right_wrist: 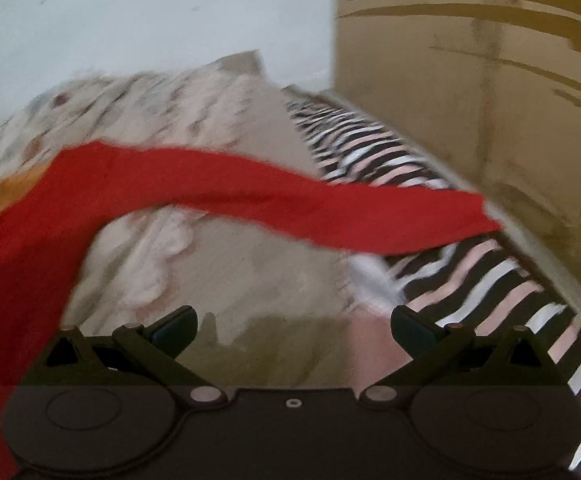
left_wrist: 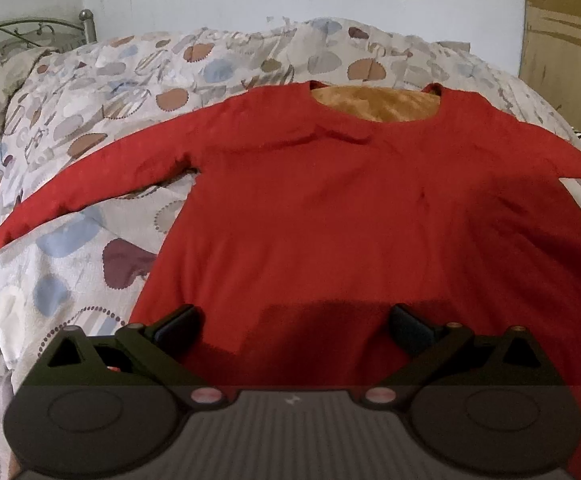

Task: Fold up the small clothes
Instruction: 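Close the right gripper on the red sleeve cuff and lift it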

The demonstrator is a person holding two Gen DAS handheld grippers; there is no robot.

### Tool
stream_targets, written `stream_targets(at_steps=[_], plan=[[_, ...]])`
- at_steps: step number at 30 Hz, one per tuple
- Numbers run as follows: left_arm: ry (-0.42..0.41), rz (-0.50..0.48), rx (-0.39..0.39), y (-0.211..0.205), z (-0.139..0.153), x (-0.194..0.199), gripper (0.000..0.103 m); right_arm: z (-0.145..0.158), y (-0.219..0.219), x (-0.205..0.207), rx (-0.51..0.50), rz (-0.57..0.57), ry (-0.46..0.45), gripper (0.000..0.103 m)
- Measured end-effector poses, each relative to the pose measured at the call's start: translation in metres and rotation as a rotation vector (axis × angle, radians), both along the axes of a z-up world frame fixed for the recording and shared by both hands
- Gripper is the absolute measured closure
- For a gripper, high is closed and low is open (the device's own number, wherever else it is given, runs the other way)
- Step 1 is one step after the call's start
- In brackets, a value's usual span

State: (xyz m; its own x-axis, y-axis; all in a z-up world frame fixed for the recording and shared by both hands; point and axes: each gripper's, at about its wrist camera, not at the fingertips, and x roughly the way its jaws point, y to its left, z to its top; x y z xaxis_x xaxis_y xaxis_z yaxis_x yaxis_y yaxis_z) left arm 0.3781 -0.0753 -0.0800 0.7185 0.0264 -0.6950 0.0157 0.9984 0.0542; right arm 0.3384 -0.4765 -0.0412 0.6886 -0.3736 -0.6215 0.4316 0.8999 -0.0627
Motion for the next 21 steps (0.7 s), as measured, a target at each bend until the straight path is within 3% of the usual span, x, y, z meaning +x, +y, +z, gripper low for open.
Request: stream_targets(at_steps=[6,15,21], plan=[[0.013,-0.003,-0.001,0.0,0.001,0.001,0.0,-0.006,-0.041,0.02,-0.092,-0.1,0.022,0.0],[0.041,-0.013,-0.004,0.001,0.005,0.005,0.0,-0.027,-0.058,0.023,-0.04,-0.157,0.001,0.0],[0.039,-0.017,-0.006,0.003,0.011,0.001,0.0,-0.023,-0.074,0.014,0.042,-0.214,-0.133,0.001]])
